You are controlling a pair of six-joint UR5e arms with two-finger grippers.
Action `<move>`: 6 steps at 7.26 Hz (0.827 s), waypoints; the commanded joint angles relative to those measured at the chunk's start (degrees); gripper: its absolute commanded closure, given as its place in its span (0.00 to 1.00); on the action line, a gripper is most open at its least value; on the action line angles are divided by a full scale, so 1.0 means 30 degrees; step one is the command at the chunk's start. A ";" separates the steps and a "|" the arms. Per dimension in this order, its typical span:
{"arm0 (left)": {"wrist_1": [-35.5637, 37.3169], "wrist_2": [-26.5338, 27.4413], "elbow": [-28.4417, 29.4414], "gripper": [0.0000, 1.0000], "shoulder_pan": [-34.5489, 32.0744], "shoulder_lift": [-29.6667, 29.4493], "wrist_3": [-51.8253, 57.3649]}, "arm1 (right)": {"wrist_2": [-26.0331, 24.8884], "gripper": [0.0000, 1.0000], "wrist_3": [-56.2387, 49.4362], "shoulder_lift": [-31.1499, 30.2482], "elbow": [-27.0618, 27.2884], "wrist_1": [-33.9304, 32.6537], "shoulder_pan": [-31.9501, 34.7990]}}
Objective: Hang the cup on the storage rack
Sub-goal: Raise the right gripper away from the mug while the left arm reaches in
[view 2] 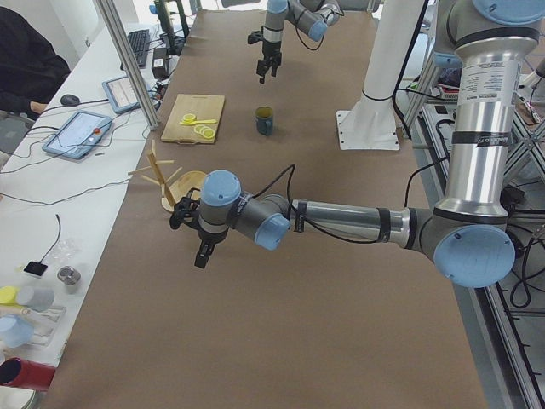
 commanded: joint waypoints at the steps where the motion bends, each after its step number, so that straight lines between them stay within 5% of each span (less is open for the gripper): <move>1: -0.3370 0.0080 -0.0142 0.02 0.2762 -0.1626 -0.0452 | 0.0489 0.00 -0.2276 -0.0994 0.0649 0.0062 0.1315; 4: -0.4310 0.0050 -0.0230 0.02 0.6805 -0.4329 -0.0453 | 0.2012 0.00 -0.5761 -0.1845 0.0387 0.0122 0.3219; 6: -0.7261 0.3657 0.0003 0.04 1.1067 -0.5470 -0.4963 | 0.2426 0.00 -0.7111 -0.2226 -0.0081 0.0151 0.3897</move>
